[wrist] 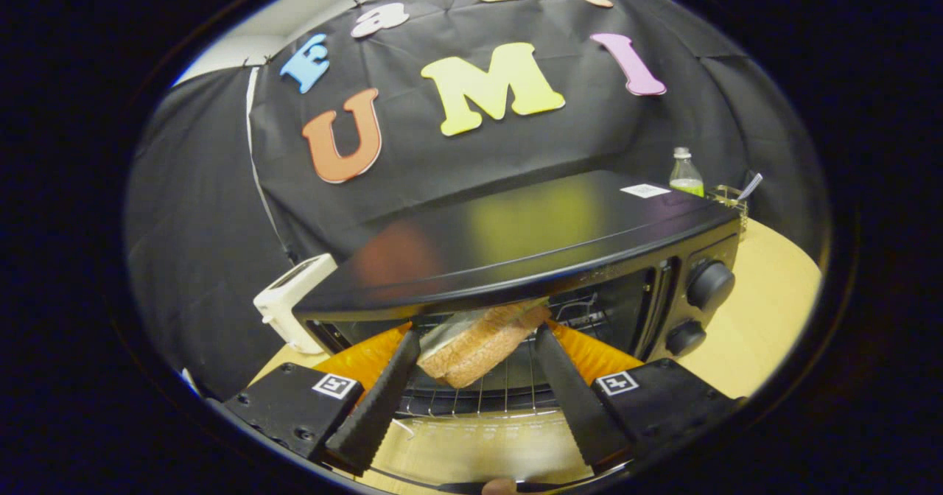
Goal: Open the toaster oven, put the food inside, and close the toaster oven door.
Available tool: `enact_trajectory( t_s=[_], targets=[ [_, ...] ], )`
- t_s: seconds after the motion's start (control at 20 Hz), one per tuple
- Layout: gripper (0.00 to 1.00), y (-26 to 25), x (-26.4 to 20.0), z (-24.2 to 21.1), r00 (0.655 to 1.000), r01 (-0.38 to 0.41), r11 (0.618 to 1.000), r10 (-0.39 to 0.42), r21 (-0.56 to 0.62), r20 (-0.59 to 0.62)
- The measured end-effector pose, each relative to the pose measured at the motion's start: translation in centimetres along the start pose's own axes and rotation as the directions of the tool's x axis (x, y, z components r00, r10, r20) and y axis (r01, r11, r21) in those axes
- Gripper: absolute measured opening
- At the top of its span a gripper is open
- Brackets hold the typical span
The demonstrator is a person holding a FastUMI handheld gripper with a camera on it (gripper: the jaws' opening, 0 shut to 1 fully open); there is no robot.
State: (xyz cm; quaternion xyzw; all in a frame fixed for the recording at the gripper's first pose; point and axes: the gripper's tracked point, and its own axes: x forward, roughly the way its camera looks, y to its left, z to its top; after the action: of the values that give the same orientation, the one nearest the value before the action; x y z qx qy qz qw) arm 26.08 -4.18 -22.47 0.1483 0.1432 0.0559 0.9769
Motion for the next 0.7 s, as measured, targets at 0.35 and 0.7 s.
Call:
enact_trajectory(
  t_s=[0.35, 0.7],
  targets=[
    [1.00, -2.5, -2.2, -1.3, 0.996, 0.078, 0.997, -0.079, -0.012, -0.044],
    [1.00, -3.3, -6.8, -4.7, 0.983, 0.164, 0.978, -0.173, -0.127, -0.061]
  ],
)
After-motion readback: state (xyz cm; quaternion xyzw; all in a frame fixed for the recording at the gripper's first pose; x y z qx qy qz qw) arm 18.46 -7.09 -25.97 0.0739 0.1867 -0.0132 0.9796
